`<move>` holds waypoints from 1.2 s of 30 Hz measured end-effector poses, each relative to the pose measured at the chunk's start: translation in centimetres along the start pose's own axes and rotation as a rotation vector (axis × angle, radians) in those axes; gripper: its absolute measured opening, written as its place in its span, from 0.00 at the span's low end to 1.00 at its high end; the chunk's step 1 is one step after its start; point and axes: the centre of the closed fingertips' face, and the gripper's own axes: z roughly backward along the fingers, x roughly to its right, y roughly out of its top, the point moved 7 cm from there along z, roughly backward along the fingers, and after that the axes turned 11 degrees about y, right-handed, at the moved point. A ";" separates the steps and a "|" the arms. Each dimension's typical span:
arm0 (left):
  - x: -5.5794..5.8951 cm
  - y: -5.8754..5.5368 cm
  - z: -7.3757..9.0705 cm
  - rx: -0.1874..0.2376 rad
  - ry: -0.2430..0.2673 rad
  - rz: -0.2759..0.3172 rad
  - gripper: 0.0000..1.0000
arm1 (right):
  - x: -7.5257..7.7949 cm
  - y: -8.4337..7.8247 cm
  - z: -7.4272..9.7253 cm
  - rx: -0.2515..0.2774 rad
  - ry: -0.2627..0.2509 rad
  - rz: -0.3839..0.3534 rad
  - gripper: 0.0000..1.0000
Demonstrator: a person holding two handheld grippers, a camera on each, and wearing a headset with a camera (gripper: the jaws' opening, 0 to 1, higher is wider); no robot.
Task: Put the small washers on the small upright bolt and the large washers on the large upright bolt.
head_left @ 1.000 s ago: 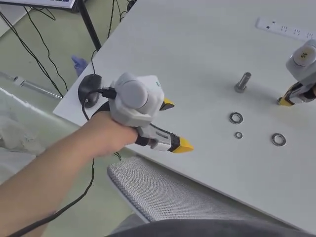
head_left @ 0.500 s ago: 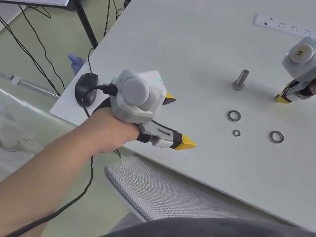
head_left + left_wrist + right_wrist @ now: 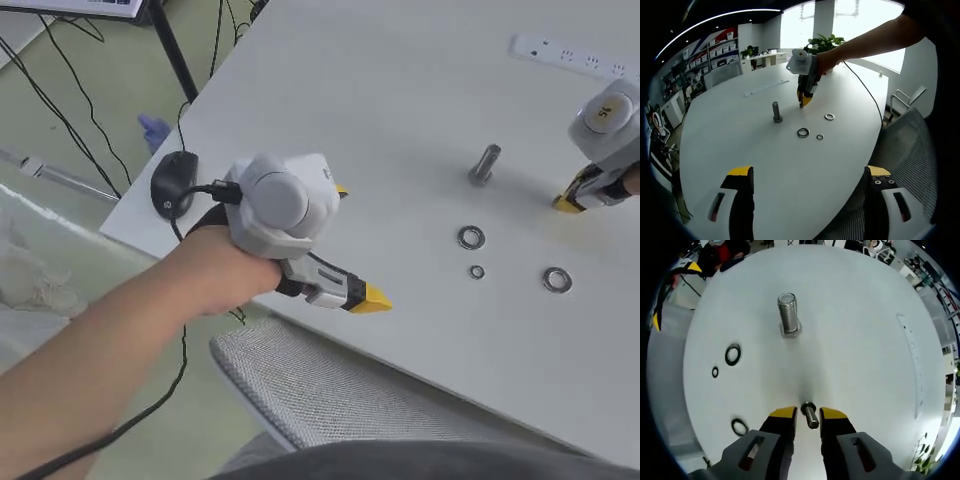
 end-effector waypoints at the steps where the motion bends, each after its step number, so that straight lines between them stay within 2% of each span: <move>1: 0.0 0.1 0.0 0.000 -0.002 0.004 0.92 | 0.0 0.0 0.1 0.001 -0.002 0.004 0.21; 5: 0.3 0.4 0.0 0.004 -0.011 0.008 0.93 | 0.5 -0.1 0.0 0.011 0.001 0.006 0.29; 10: 0.9 1.0 0.2 0.031 -0.032 0.018 0.99 | 0.6 -0.3 0.3 0.019 0.003 0.005 0.29; 17: 0.9 0.9 0.6 0.007 -0.020 0.002 0.97 | 0.3 -0.7 0.7 0.030 0.010 0.009 0.29; 22: 0.9 0.9 1.0 0.013 0.001 0.009 0.93 | -0.1 -0.5 2.0 0.054 0.006 0.014 0.31; 25: 1.0 0.9 1.3 0.022 0.005 -0.001 0.93 | -0.5 -0.2 2.6 0.073 0.007 0.008 0.32; 28: 0.8 0.7 1.3 0.024 0.014 -0.007 0.94 | -1.0 0.0 3.0 0.072 0.002 0.018 0.34; 36: 0.9 0.3 1.6 0.015 -0.002 -0.015 0.94 | -2.5 1.0 4.3 0.064 -0.007 0.029 0.37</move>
